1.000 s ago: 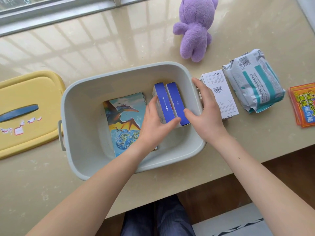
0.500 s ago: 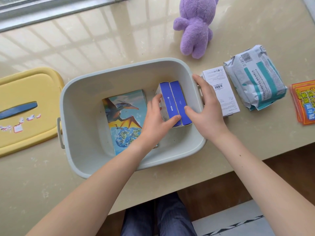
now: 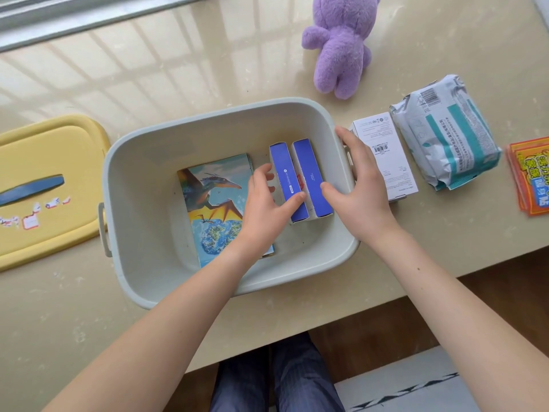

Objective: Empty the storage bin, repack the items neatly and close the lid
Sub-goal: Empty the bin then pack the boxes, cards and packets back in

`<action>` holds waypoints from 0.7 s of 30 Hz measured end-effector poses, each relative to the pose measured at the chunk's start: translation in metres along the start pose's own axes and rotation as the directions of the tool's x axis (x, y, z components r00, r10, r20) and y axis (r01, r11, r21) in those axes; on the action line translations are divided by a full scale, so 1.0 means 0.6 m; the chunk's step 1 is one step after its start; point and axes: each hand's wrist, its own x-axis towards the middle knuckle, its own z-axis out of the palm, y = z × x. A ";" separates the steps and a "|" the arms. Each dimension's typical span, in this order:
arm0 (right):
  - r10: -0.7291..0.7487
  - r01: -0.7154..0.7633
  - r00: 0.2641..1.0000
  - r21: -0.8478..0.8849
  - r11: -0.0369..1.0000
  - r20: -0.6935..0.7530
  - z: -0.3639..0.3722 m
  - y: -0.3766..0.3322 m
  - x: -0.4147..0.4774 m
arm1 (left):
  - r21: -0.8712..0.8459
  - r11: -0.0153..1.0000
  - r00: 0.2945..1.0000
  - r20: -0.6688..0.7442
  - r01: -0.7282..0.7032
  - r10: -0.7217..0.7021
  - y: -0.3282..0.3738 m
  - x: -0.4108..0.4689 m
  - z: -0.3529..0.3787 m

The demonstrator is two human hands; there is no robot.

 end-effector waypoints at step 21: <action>-0.221 0.196 0.973 -0.262 0.945 -0.067 -0.053 -0.066 -0.031 | 0.459 0.847 0.953 0.001 -0.270 0.303 0.106 -0.084 -0.130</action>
